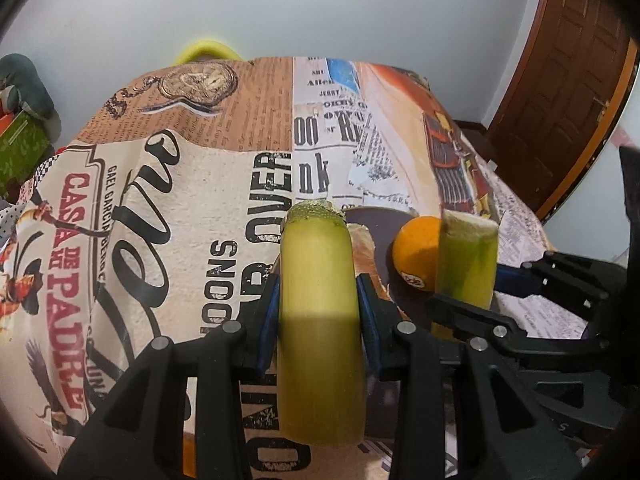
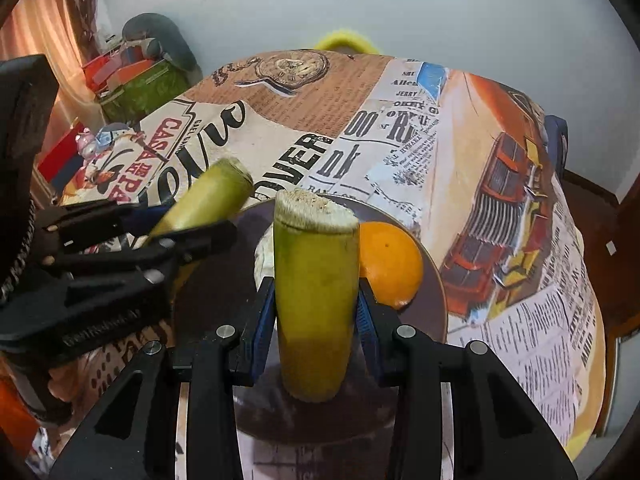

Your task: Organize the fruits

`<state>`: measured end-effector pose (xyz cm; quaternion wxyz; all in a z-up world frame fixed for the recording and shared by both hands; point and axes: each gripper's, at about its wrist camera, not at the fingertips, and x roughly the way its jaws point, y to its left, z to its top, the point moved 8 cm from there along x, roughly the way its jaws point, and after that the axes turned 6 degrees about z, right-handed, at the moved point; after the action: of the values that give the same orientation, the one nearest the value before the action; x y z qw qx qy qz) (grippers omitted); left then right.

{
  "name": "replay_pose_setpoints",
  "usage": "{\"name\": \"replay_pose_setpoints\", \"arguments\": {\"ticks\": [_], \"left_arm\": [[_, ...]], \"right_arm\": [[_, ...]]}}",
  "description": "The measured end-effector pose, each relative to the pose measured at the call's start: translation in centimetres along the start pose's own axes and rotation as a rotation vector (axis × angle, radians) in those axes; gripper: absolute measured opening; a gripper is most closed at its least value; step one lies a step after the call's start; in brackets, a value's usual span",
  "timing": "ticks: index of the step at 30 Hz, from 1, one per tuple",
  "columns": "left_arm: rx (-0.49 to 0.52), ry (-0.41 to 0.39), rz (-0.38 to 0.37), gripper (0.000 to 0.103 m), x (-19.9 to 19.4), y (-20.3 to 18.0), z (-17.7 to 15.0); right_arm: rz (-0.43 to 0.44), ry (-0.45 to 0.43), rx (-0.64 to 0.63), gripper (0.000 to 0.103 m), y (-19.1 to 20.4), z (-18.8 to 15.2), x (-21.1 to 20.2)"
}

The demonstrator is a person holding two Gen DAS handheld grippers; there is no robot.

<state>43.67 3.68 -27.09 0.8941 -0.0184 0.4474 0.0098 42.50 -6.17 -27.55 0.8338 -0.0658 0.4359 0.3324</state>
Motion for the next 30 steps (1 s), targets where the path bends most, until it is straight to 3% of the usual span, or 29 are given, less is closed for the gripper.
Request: {"name": "replay_pose_setpoints", "arguments": {"ticks": [7,19,30], "left_arm": [[-0.018,0.065,-0.011,0.037,1.7,0.1,-0.6],[-0.02,-0.018,0.002,0.037,-2.3,0.8,0.1],[-0.026,-0.064,0.047,0.037,-8.4,3.2,-1.8]], "right_arm": [[0.003,0.016,-0.016,0.035,0.1,0.4,0.8],[0.005,-0.015,0.005,0.035,0.1,0.7,-1.2],[-0.051,-0.095,0.03,0.035,0.7,-1.0,-7.0]]}}
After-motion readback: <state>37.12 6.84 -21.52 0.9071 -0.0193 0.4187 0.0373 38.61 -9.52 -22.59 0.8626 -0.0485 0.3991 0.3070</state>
